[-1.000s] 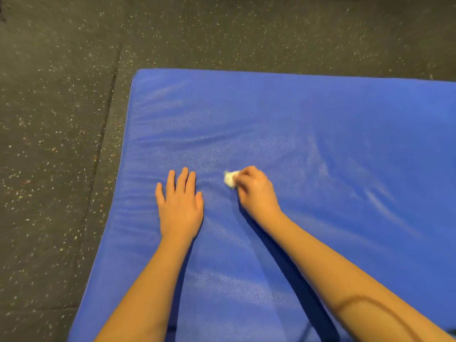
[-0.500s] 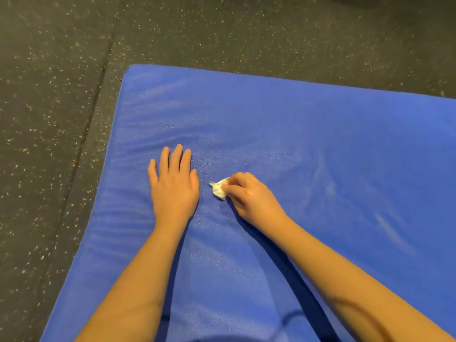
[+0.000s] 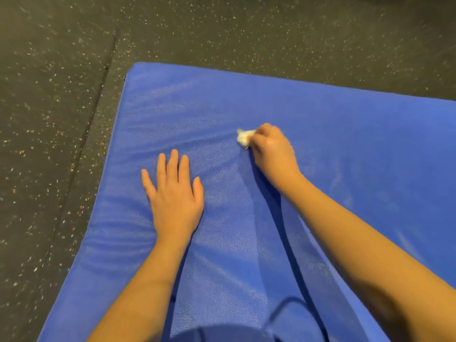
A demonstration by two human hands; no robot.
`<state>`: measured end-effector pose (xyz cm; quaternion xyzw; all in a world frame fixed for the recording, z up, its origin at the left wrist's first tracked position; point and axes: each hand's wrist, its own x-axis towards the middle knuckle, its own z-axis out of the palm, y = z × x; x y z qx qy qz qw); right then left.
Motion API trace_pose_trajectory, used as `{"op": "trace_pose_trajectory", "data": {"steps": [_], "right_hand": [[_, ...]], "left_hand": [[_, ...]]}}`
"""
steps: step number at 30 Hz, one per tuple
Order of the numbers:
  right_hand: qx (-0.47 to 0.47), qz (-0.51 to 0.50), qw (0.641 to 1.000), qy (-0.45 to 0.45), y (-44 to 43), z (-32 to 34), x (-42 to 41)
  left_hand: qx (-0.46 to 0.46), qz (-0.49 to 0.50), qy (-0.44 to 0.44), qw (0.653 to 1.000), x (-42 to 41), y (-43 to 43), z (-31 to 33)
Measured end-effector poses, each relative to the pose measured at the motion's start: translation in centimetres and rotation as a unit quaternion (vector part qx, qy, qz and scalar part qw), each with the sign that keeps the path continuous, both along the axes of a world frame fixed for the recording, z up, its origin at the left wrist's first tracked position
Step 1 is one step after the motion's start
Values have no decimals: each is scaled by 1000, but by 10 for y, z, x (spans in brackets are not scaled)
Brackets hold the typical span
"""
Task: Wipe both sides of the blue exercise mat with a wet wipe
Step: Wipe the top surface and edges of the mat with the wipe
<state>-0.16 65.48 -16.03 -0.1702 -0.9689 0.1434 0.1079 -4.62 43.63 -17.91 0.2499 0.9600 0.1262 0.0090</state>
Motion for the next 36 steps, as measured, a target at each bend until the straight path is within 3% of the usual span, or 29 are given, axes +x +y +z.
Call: {"op": "trace_pose_trajectory", "data": {"steps": [2,3,5,7,9,12,14,15,17,19,20,22,24,26,27,30,32,36], "right_hand": [[-44,-151,987,26,5,-6,-15],[-67,-165,983,56,-2,-7,-19],[-75,-66,991,84,-22,-8,-17],[-64,92,993,38,-26,-6,-5],[-22,142,990,-6,-6,0,-9],[13,-36,999,-6,25,-1,-35],[-47,-188,981,-2,22,-3,-50],[-74,-192,979,18,12,-2,-54],[-93,-60,993,51,-10,-4,-55],[-70,99,992,25,-13,-5,-46],[-55,116,992,7,-3,-3,-47],[-18,11,1000,3,24,-2,-57],[-1,-164,986,-21,46,-5,-71],[-23,-230,972,-42,39,-4,-85],[-42,-200,978,-31,29,-3,-91],[-61,44,997,0,8,-5,-87],[-34,100,994,-11,22,-3,-83],[12,-160,985,-67,60,-2,-101]], "left_hand": [[1,1,6,1000,0,-1,-1],[2,3,10,1000,0,-1,-1],[0,3,12,1000,0,-1,-1],[-2,2,13,1000,1,-1,0],[-2,4,14,1000,0,0,0],[1,5,16,1000,0,-1,0],[2,6,18,1000,1,-1,-1],[2,7,19,1000,1,-1,-1],[1,7,21,1000,1,0,-1],[-1,5,23,1000,1,0,-1],[-2,6,25,1000,1,-1,-1],[-5,5,27,1000,1,-1,-1],[-6,4,27,1000,1,-1,-1],[-9,3,25,1000,1,-1,-1],[-10,3,24,1000,1,-2,-1],[-13,4,22,1000,2,-3,0],[-13,5,22,1000,2,-1,0],[-15,4,23,1000,1,0,0]]}}
